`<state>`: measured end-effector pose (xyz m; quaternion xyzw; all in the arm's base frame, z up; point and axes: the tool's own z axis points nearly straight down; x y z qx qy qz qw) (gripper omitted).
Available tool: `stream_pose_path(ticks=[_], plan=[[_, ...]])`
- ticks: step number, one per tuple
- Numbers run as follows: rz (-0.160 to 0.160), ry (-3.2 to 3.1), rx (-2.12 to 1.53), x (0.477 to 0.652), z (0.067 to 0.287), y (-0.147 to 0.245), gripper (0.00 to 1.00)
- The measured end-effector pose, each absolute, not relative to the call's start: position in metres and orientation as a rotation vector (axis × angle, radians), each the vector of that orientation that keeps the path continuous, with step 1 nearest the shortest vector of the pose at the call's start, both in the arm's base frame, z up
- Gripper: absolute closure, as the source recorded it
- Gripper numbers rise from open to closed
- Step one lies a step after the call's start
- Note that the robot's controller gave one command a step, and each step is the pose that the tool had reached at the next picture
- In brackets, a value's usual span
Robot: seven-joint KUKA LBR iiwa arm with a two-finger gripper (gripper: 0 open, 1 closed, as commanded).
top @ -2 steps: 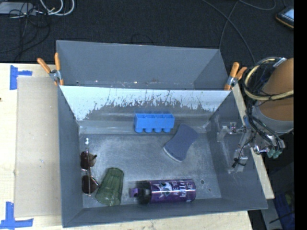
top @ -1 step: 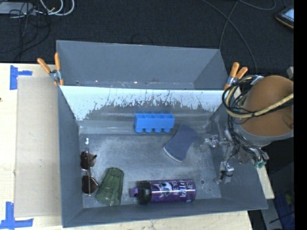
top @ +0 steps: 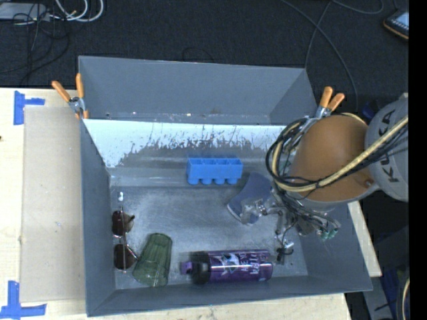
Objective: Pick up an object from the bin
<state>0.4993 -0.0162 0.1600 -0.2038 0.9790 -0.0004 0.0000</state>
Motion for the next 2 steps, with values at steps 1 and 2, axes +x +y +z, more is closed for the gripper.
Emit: stream_pose_path(ticks=[1, 2], plan=[[0.002, 3.119, -0.442, 0.483, 0.128, -0.005, 0.00], [-0.006, 3.000, -0.861, 0.480, 0.073, 0.038, 0.00]])
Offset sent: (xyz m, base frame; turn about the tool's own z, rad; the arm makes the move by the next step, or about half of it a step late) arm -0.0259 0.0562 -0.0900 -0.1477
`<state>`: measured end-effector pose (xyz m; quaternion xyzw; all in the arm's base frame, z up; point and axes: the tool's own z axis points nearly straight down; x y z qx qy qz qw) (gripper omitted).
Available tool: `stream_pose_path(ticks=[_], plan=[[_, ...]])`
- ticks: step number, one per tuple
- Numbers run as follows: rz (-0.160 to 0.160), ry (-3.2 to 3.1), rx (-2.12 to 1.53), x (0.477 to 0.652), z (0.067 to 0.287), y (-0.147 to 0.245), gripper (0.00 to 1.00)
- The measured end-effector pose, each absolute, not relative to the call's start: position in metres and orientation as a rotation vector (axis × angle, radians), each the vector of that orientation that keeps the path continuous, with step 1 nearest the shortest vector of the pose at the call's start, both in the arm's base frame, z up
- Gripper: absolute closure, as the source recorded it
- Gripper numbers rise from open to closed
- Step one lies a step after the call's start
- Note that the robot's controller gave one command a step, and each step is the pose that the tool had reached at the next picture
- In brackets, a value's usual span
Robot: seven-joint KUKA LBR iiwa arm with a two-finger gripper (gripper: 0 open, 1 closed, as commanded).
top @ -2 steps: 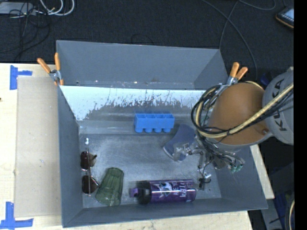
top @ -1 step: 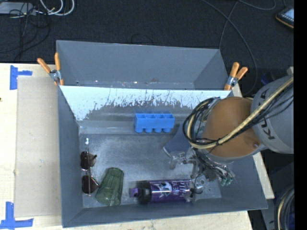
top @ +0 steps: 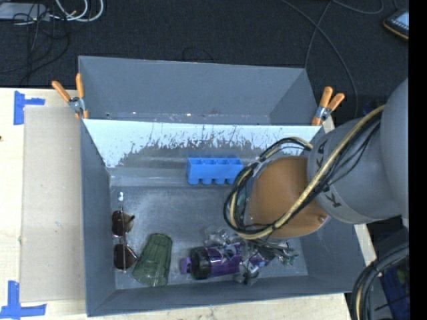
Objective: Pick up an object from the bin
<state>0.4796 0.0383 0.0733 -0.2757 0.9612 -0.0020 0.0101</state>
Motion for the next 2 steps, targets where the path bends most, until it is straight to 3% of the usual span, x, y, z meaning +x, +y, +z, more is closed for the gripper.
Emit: stream_pose_path(ticks=[1, 2], plan=[[-0.004, 3.064, -0.648, 0.4750, 0.0701, 0.0278, 1.00], [-0.005, 3.070, -0.628, 0.4745, 0.0713, 0.0242, 1.00]])
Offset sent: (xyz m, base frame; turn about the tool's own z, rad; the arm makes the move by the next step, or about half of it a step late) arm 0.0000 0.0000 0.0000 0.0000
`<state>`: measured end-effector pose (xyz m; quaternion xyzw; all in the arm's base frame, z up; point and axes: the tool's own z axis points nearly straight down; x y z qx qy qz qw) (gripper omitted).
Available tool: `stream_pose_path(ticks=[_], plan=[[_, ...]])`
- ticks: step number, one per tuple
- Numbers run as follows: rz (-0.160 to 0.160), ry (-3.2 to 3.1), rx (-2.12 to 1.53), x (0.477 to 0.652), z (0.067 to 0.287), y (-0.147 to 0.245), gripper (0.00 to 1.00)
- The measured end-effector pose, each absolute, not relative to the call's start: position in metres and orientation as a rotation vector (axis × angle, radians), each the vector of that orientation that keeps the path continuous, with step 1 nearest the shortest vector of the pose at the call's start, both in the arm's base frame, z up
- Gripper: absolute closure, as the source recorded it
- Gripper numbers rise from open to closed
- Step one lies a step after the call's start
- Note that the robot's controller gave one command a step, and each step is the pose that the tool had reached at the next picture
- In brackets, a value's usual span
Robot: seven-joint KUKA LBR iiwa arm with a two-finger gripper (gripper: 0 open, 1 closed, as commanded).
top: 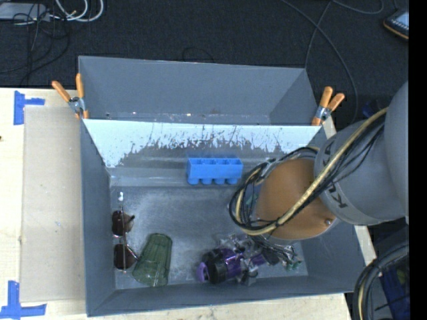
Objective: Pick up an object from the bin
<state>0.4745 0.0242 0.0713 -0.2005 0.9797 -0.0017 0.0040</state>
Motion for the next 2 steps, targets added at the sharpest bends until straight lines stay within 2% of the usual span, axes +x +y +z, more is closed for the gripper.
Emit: stream_pose_path(ticks=[2], plan=[[-0.002, 3.083, -0.633, 0.471, 0.135, 0.025, 1.00]])
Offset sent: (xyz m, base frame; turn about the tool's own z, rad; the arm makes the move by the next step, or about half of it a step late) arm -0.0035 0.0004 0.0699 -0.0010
